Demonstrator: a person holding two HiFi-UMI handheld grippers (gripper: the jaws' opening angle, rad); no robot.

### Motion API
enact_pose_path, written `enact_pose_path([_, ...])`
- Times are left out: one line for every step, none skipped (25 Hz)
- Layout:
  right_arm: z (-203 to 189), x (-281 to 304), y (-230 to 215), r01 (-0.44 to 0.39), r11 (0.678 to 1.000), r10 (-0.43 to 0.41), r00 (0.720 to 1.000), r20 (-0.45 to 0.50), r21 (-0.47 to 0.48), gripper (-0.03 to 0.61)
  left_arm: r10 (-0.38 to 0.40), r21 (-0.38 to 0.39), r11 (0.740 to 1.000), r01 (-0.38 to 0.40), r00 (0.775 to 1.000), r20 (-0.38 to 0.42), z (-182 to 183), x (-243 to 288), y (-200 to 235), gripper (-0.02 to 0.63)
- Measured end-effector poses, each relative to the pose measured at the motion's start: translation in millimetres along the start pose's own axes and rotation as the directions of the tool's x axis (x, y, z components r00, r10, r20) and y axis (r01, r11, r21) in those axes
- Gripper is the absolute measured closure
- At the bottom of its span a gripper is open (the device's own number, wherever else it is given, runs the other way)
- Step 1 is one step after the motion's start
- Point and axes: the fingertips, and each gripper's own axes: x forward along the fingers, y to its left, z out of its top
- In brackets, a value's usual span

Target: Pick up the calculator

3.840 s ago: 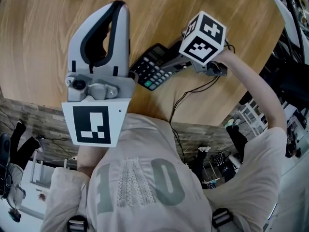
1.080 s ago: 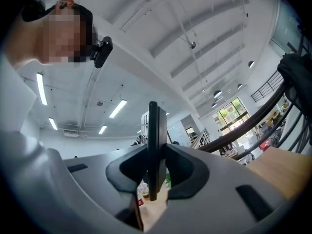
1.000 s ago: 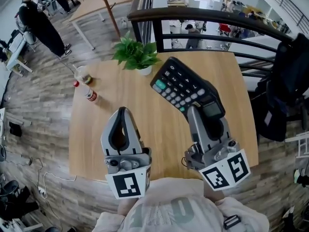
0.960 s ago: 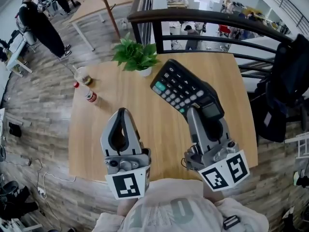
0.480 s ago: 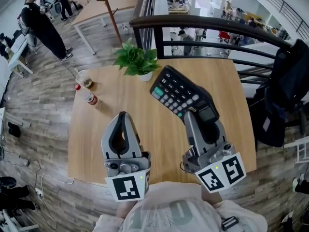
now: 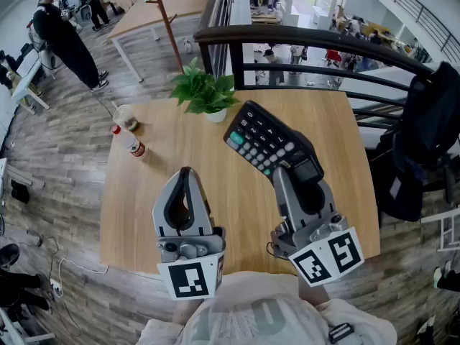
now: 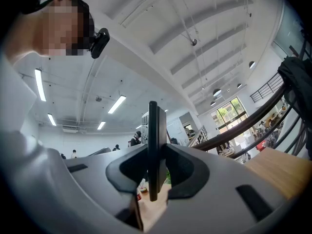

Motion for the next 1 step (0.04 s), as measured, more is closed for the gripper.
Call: enact_pose_path([-0.9, 0.0, 0.0, 0.001, 1.000, -0.001, 1.000, -0.002, -0.001, 0.472, -0.004, -0.004, 1.000, 0.004, 1.000, 0.007, 1.4, 0.6, -0.7, 0.604])
